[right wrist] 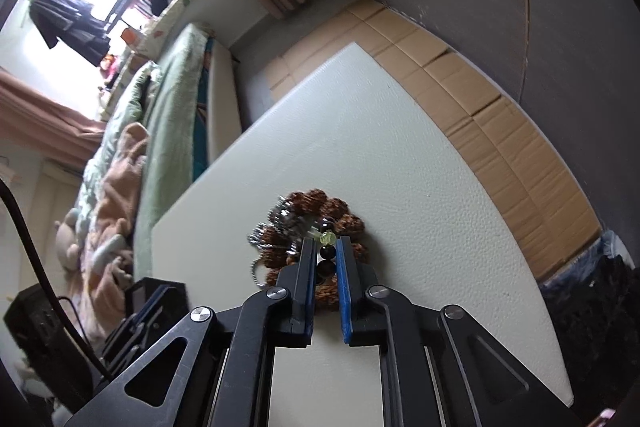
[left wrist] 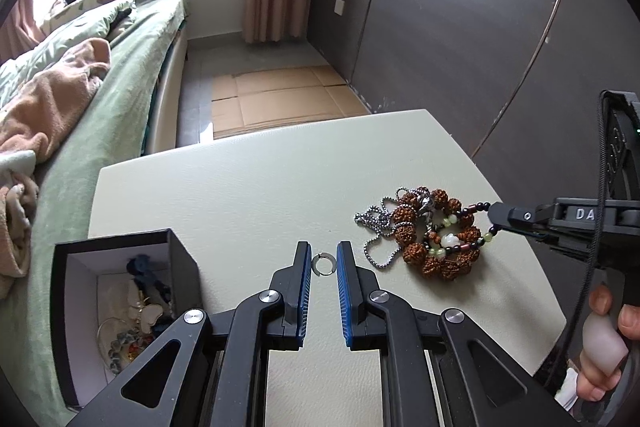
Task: Organize jewelry
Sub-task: 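Carry the silver ring into the box with left gripper while right grasps the bead bracelet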
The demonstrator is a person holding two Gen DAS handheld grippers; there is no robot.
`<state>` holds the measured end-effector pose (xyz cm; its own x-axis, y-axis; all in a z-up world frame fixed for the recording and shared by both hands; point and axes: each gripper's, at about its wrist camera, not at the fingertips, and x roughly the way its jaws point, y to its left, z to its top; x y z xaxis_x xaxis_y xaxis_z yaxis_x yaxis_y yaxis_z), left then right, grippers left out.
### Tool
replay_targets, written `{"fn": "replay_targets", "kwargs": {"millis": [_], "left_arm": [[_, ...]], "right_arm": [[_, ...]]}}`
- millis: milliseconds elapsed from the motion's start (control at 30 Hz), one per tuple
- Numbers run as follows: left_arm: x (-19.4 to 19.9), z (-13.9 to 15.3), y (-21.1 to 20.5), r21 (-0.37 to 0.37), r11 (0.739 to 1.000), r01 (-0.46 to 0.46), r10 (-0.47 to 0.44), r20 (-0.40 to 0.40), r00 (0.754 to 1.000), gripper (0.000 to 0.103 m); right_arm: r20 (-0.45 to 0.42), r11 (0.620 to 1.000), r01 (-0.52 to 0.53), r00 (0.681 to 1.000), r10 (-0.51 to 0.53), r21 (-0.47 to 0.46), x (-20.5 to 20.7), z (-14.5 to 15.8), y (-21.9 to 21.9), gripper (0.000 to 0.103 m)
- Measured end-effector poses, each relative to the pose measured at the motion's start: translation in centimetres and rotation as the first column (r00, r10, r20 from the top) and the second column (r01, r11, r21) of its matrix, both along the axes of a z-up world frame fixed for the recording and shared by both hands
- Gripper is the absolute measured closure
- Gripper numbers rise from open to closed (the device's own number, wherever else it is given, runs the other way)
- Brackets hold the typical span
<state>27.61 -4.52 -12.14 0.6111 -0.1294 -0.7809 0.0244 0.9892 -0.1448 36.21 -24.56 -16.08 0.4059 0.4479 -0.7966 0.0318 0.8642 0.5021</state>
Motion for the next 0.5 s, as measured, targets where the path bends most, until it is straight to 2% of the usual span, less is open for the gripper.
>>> {"fn": "replay_targets", "kwargs": {"millis": [500], "left_arm": [[-2.2,3.4,3.2,-0.05,0.998,-0.049,0.053,0.075,0.996,0.09]], "right_arm": [[0.167,0.982,-0.078,0.985,0.048,0.174,-2.0,4.7,1.4,0.092]]}}
